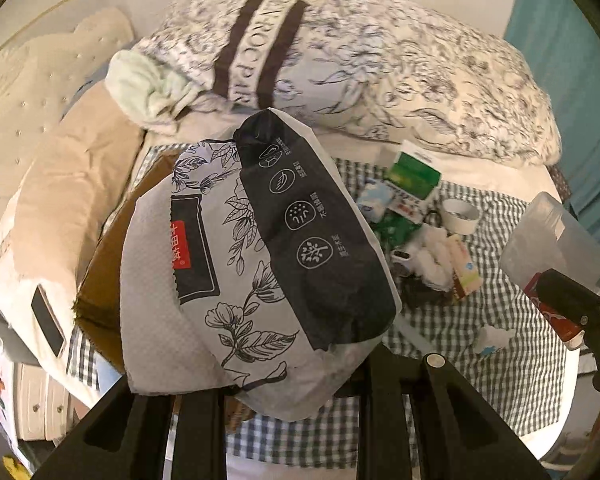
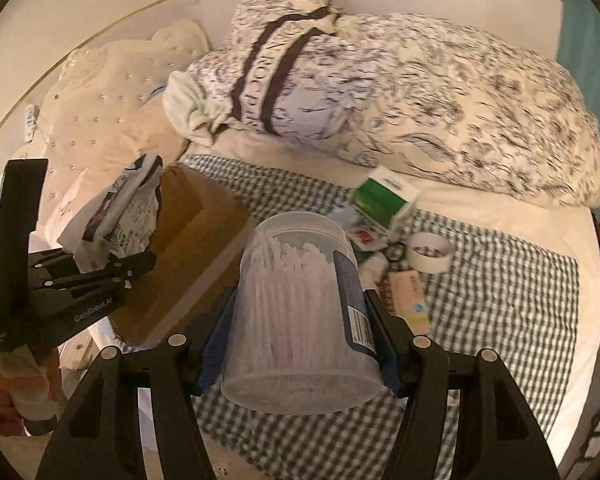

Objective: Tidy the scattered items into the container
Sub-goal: 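Carry the tissue pack and cotton-swab tub over the cardboard box with both tools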

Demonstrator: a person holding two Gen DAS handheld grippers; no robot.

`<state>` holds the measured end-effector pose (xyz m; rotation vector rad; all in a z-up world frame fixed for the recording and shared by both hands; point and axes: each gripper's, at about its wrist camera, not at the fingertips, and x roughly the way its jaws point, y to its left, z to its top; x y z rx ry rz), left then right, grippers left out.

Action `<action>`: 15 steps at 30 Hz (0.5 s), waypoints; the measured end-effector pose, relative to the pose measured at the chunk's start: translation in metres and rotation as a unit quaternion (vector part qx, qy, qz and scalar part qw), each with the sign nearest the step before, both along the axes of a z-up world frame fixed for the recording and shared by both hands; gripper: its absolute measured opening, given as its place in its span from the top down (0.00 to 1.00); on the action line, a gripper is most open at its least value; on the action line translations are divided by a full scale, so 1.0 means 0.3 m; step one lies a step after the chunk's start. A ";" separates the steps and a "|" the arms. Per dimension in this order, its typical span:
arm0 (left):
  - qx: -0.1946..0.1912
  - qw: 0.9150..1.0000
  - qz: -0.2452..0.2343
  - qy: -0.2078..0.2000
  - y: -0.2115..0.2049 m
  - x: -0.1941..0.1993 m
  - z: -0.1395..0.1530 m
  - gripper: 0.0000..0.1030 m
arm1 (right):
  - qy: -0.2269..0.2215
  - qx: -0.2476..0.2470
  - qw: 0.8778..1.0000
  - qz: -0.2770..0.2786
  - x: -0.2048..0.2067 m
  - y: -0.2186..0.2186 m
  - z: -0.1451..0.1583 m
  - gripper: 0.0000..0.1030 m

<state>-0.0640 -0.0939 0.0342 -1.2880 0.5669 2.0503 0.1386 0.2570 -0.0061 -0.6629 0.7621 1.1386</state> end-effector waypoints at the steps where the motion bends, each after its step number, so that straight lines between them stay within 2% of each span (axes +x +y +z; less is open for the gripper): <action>1: -0.001 1.000 0.004 0.000 -0.014 -0.014 -0.005 0.77 | 0.001 -0.001 1.000 0.005 -0.014 0.015 -0.004 0.40; 15: -0.029 0.998 0.036 -0.032 -0.180 -0.235 -0.122 0.77 | 0.013 -0.031 0.998 0.054 -0.209 0.307 -0.126 0.40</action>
